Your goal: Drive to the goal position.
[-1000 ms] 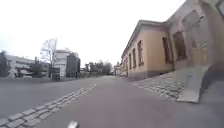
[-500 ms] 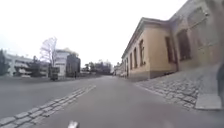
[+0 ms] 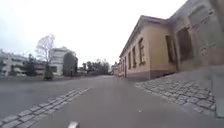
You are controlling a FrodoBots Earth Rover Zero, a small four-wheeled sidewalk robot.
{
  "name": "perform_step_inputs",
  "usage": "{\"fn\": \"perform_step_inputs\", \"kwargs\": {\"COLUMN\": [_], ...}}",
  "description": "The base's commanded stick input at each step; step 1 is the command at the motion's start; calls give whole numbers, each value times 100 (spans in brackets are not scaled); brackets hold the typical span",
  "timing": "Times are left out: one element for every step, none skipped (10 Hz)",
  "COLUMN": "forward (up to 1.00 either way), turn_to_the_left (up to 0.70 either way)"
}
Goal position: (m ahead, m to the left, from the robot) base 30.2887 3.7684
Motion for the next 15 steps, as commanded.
{"fn": "perform_step_inputs", "kwargs": {"forward": [100, 100, 100, 100, 100, 100, 100, 100, 100, 100, 100, 100, 100, 100, 100], "turn_to_the_left": [0, 0, 0, 0, 0, 0, 0, 0, 0, 0, 0, 0, 0, 0, 0]}}
